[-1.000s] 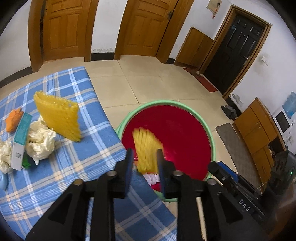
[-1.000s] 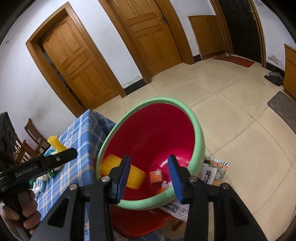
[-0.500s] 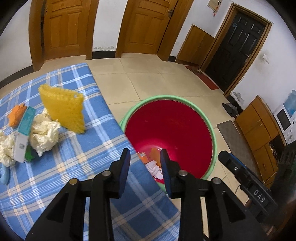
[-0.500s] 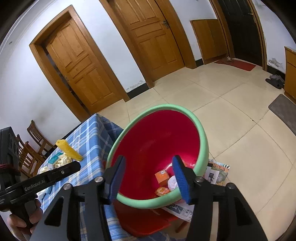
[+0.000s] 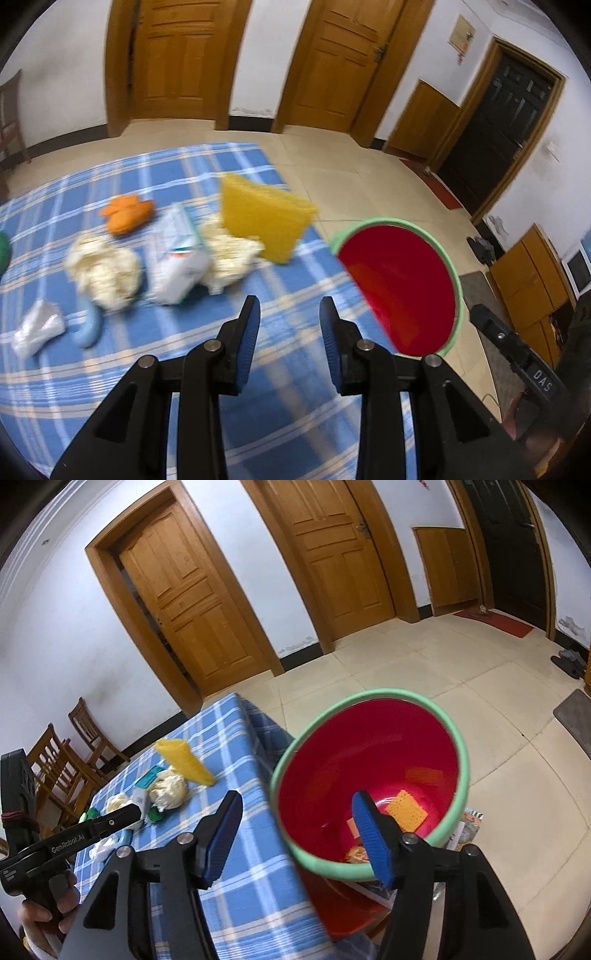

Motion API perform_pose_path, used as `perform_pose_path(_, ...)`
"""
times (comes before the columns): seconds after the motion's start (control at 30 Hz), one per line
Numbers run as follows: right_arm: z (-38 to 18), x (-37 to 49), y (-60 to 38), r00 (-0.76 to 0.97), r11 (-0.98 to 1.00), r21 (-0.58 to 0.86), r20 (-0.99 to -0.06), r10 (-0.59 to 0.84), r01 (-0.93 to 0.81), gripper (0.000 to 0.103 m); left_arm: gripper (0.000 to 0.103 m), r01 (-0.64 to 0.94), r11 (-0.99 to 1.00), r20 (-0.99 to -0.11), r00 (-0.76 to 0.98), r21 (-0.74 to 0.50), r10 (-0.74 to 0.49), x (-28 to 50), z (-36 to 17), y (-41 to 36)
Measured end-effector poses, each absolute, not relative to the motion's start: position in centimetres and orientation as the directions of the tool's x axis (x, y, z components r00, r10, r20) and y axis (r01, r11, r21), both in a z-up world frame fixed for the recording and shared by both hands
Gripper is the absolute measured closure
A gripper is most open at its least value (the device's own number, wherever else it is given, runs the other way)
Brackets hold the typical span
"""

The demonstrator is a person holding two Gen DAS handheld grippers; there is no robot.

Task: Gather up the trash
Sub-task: 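Grasp the white plastic bag with the left gripper while the right gripper grasps the white-and-teal carton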

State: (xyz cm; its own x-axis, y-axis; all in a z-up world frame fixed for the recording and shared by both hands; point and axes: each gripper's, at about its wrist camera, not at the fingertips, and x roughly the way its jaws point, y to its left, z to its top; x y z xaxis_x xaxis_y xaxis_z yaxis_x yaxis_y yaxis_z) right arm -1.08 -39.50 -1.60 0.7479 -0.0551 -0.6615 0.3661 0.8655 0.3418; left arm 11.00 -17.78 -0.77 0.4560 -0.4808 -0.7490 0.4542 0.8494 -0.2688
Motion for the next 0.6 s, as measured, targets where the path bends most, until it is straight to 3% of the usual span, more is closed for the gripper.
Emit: perform_pose_path(0.6, -1.5, 2.5, -33.3, 0.728, 0.906, 0.317, -0.686, 0.015, 0.280, 0.034, 0.068, 0.250, 0.955, -0.796, 0.540, -0.160, -0.275, 14.0, -2.2, -4.2)
